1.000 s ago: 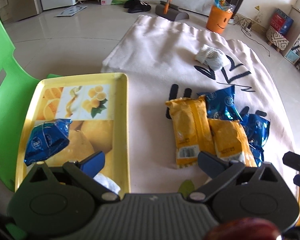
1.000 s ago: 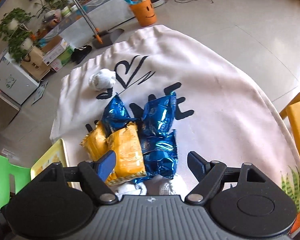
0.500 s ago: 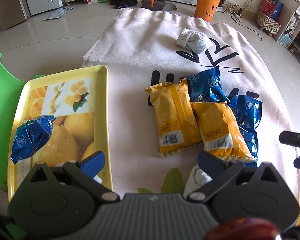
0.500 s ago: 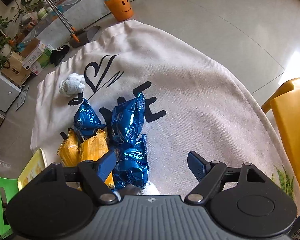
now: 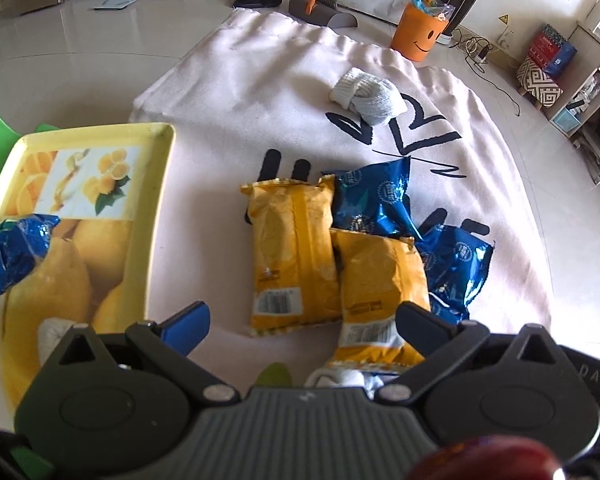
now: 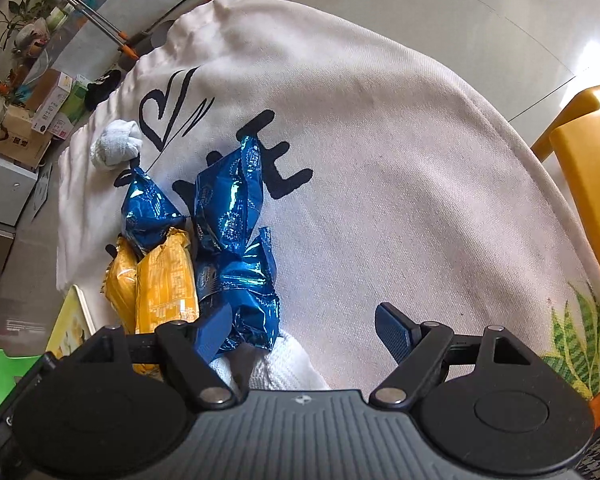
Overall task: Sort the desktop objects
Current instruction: 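Move both open grippers back over the remaining pile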
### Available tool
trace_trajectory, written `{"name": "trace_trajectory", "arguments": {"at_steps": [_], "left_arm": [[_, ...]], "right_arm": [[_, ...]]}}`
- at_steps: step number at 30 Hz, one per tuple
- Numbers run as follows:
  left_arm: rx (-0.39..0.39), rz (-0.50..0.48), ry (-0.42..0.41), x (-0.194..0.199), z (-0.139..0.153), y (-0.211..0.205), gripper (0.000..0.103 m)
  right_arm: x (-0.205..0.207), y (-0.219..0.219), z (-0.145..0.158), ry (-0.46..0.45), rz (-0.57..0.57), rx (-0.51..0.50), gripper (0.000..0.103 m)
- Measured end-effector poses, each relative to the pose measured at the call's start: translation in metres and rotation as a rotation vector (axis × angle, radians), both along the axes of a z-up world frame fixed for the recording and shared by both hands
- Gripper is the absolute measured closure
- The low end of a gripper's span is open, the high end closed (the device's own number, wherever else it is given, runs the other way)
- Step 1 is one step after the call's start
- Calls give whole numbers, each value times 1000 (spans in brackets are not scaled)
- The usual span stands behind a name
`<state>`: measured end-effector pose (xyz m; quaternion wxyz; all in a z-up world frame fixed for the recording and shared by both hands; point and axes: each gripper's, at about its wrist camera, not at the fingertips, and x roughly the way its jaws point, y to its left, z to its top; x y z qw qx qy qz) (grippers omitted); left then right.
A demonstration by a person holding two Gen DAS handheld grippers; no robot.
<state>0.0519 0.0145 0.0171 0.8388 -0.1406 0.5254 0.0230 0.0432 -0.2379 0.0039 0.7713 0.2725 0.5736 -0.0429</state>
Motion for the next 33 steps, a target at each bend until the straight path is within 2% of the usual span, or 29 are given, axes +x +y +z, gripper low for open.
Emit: {"name": "trace_trajectory", "arguments": {"at_steps": [6,24,33], "left_arm": [[-30,16,14,7,-9,-7,1],[-117,-1,46,33,-33,-28,1],[-85,3,95,32,-44,-29,1]], "right_arm": [[-3,-2,-9,33,-13,40,24],[-8,14,-23,81,77,73,24],[-6,21,-35,106,102,74,24]]}}
